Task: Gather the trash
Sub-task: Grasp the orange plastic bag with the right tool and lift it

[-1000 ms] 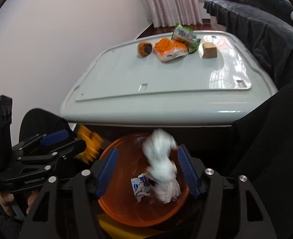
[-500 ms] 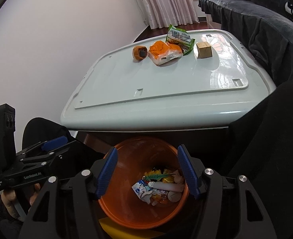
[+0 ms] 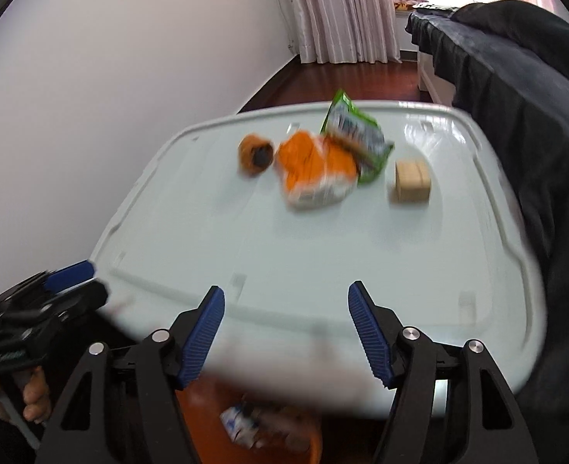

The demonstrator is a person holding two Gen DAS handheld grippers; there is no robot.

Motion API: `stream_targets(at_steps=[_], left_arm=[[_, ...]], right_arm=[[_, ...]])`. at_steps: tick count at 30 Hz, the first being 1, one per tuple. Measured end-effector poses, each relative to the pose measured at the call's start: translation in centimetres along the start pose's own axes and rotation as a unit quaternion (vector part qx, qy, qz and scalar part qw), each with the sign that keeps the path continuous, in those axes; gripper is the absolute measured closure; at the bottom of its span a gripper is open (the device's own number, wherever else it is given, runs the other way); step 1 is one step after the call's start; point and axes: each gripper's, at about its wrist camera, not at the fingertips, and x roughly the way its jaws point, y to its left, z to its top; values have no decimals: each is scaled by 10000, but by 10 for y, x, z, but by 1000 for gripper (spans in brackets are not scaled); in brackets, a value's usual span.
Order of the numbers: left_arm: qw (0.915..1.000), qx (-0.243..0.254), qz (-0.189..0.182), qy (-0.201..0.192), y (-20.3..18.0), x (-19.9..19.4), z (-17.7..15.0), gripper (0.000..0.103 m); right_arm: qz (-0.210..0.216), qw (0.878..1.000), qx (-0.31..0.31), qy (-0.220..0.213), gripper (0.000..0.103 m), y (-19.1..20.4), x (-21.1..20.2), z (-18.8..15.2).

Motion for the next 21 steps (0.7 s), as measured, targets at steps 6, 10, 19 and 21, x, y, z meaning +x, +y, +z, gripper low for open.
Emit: stream_targets(at_steps=[6, 10, 19, 21], left_arm=[[9995, 67, 182, -242, 11, 19, 47, 26], [9989, -156, 181, -395, 25, 26, 52, 26], [9984, -497, -17, -280, 40, 28, 43, 26], [9981, -546, -49, -272, 42, 28, 42, 26]], right_arm=[[-20, 10000, 8, 62, 32, -14, 58, 73], [-182, 9998, -95, 70, 28, -18, 92, 101], [-525, 9979, -102, 375, 25, -24, 156, 120], [-667, 9965, -207, 464, 23, -21, 168, 118]])
